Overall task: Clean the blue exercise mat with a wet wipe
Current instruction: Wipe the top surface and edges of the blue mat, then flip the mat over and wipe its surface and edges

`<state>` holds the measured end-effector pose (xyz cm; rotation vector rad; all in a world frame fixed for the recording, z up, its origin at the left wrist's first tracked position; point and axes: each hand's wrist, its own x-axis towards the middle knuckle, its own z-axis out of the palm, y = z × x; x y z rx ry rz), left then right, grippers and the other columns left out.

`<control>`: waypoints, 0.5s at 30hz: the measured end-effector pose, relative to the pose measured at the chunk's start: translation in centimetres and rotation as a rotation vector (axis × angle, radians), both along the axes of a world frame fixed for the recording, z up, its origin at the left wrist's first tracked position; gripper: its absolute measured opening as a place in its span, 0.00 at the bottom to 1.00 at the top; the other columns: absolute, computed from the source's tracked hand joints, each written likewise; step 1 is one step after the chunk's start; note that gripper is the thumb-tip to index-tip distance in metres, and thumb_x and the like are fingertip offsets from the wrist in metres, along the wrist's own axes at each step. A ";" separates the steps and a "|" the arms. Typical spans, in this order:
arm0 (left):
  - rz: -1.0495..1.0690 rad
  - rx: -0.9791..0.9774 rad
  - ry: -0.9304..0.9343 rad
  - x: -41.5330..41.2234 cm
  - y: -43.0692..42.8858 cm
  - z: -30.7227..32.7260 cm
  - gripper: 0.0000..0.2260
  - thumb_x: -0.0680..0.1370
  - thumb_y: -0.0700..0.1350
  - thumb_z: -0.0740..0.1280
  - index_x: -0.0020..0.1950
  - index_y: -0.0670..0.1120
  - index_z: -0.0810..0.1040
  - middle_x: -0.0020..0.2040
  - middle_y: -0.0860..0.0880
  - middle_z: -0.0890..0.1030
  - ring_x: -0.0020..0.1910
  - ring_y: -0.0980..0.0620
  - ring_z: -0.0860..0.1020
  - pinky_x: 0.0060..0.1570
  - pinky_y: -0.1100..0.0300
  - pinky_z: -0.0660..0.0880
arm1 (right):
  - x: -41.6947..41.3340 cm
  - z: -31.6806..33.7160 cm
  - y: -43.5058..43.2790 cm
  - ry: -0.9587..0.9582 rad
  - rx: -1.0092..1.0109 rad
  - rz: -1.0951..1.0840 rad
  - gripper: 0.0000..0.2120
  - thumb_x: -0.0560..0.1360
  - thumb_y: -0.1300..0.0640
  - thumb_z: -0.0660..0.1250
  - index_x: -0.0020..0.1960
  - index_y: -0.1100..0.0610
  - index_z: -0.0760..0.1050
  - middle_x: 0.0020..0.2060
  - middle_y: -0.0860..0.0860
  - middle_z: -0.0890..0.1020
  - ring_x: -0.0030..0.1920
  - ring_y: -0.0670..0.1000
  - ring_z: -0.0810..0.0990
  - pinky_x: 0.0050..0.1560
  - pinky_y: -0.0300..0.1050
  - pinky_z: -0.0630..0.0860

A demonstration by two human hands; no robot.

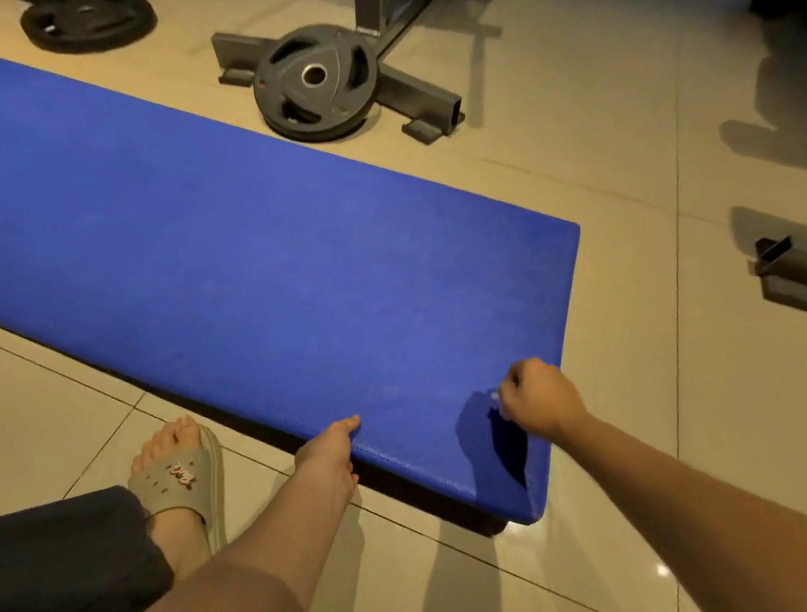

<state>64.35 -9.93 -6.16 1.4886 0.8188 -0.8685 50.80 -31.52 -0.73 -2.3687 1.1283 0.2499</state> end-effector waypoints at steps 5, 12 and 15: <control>0.035 0.030 -0.179 0.6 -0.4 5.8 0.26 0.74 0.47 0.77 0.67 0.39 0.72 0.56 0.41 0.78 0.52 0.43 0.78 0.52 0.50 0.74 | 0.8 8.1 -4.4 0.068 0.013 0.075 0.13 0.78 0.58 0.66 0.42 0.66 0.83 0.45 0.61 0.85 0.48 0.62 0.81 0.52 0.54 0.78; 0.117 -0.028 -0.466 2.3 -1.5 16.3 0.15 0.75 0.44 0.76 0.55 0.41 0.74 0.50 0.45 0.78 0.47 0.43 0.80 0.47 0.50 0.78 | -0.8 18.4 -6.8 0.068 -0.231 0.152 0.07 0.78 0.60 0.59 0.50 0.58 0.76 0.52 0.59 0.83 0.50 0.61 0.79 0.47 0.50 0.76; 0.154 -0.077 -0.533 3.3 -1.0 20.2 0.17 0.75 0.42 0.75 0.59 0.41 0.75 0.47 0.47 0.79 0.44 0.45 0.81 0.47 0.50 0.79 | -2.0 21.9 -5.5 0.231 -0.327 0.312 0.18 0.77 0.55 0.61 0.67 0.52 0.72 0.62 0.54 0.80 0.59 0.58 0.79 0.54 0.49 0.77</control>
